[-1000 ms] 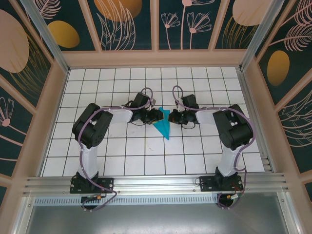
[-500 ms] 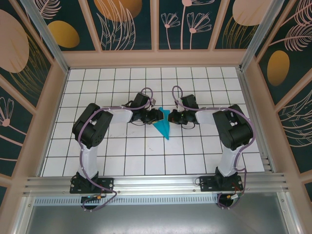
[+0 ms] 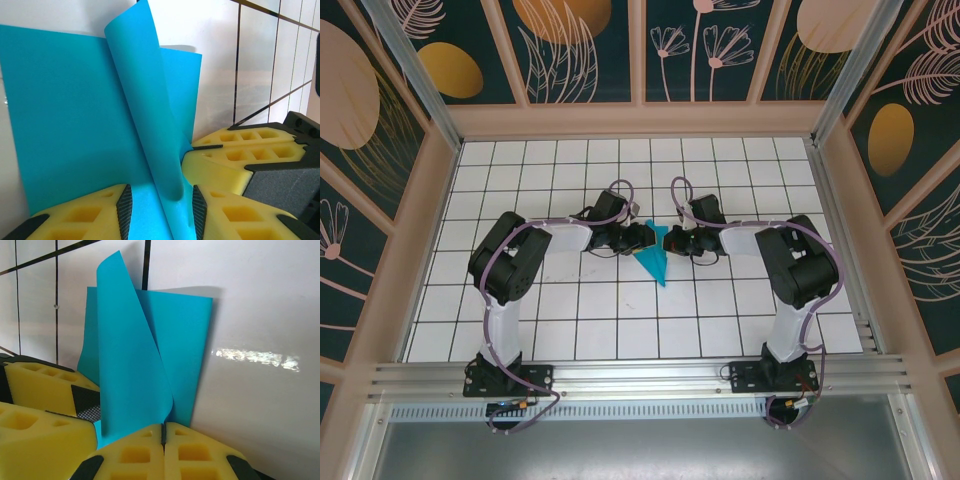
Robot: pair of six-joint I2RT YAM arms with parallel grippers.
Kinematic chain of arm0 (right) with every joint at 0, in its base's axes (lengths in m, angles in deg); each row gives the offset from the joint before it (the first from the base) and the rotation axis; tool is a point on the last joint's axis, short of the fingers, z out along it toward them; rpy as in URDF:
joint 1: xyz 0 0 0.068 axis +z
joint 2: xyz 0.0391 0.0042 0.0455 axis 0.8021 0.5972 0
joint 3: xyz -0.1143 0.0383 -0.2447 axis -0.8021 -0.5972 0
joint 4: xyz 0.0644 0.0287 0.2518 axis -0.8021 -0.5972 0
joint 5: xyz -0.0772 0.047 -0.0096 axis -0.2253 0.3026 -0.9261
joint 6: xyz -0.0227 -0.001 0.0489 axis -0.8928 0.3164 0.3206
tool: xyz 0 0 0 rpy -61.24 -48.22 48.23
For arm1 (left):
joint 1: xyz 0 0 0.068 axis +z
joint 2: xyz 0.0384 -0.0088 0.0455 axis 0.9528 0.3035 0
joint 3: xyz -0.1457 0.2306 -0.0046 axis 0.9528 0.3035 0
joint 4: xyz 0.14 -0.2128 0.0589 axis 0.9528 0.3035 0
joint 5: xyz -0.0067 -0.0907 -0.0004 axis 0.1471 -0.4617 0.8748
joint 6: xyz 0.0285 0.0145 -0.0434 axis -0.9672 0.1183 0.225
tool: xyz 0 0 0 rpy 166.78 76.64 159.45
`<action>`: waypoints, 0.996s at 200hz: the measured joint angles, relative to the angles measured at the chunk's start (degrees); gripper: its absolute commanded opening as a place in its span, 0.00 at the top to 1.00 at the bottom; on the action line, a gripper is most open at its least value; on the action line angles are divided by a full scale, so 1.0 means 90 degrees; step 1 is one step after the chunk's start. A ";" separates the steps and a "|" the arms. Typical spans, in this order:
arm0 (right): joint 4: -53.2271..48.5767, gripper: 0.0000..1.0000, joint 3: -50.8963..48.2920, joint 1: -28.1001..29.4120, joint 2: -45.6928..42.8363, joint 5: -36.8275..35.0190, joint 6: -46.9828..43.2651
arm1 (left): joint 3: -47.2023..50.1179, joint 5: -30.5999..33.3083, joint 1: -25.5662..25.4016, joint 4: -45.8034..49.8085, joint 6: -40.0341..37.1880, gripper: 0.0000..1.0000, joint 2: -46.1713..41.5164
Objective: Fold a paper plane with a square sheet of paper (fold left side to right side)
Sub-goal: Fourth fold the wing at the center of the table.
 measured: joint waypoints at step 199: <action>-0.0440 0.99 0.0236 0.0095 0.0019 -0.0257 -0.0027 | -0.0393 -0.0398 -0.0085 0.0301 -0.0068 0.66 -0.0143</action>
